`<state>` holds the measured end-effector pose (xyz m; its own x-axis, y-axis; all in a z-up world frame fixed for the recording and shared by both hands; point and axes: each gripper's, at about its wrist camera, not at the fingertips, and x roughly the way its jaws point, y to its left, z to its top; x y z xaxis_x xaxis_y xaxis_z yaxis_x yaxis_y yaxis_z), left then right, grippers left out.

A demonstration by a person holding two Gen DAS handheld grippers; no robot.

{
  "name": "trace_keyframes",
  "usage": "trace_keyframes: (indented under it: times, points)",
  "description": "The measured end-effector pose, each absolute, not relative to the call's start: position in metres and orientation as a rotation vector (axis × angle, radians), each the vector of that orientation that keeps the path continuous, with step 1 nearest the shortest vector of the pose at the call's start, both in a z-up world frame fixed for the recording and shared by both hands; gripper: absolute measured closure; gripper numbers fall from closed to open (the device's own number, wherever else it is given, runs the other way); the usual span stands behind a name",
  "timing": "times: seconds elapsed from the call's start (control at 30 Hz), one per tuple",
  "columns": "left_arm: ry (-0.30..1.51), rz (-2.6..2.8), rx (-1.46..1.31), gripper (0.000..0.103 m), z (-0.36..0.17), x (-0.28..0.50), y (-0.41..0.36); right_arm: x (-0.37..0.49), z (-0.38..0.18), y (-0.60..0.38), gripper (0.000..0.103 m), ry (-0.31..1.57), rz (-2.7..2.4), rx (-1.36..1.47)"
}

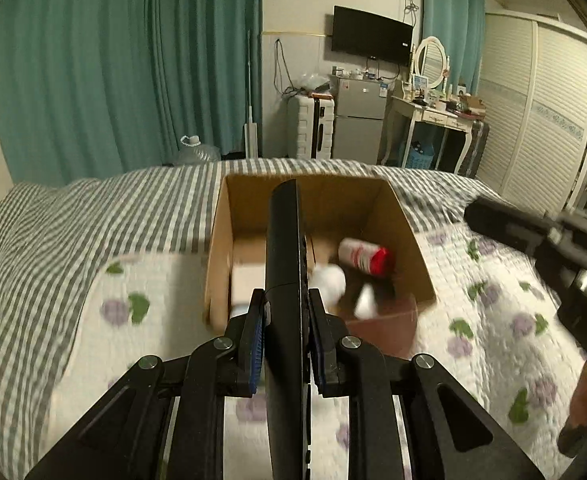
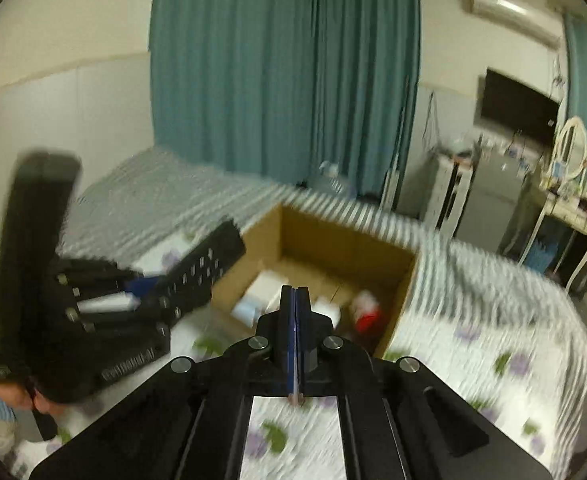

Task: Organize rigid objects
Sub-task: 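Lower the remote into the box and open the left tool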

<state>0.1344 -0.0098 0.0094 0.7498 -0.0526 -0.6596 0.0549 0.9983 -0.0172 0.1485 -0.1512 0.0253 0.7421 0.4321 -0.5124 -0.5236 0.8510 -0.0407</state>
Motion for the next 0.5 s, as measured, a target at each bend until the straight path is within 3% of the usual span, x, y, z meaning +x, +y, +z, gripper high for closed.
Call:
trace_keyframes:
  times: [0.13, 0.37, 0.43, 0.47, 0.5]
  points:
    - [0.759, -0.064, 0.004, 0.083, -0.004, 0.18, -0.01, 0.19, 0.031, -0.145, 0.103, 0.508, 0.503, -0.215]
    - [0.843, -0.055, 0.048, 0.079, -0.054, 0.236, -0.011, 0.233, -0.011, -0.161, 0.103, 0.565, 0.528, -0.154]
    - [0.837, -0.034, 0.071, 0.062, -0.055, 0.241, -0.014, 0.242, -0.025, -0.167, 0.103, 0.599, 0.532, -0.133]
    - [0.829, -0.027, 0.073, 0.048, -0.053, 0.24, -0.015, 0.244, -0.03, -0.17, 0.103, 0.61, 0.527, -0.13]
    - [0.813, -0.023, 0.07, 0.048, -0.049, 0.239, -0.015, 0.246, -0.034, -0.171, 0.103, 0.621, 0.518, -0.129]
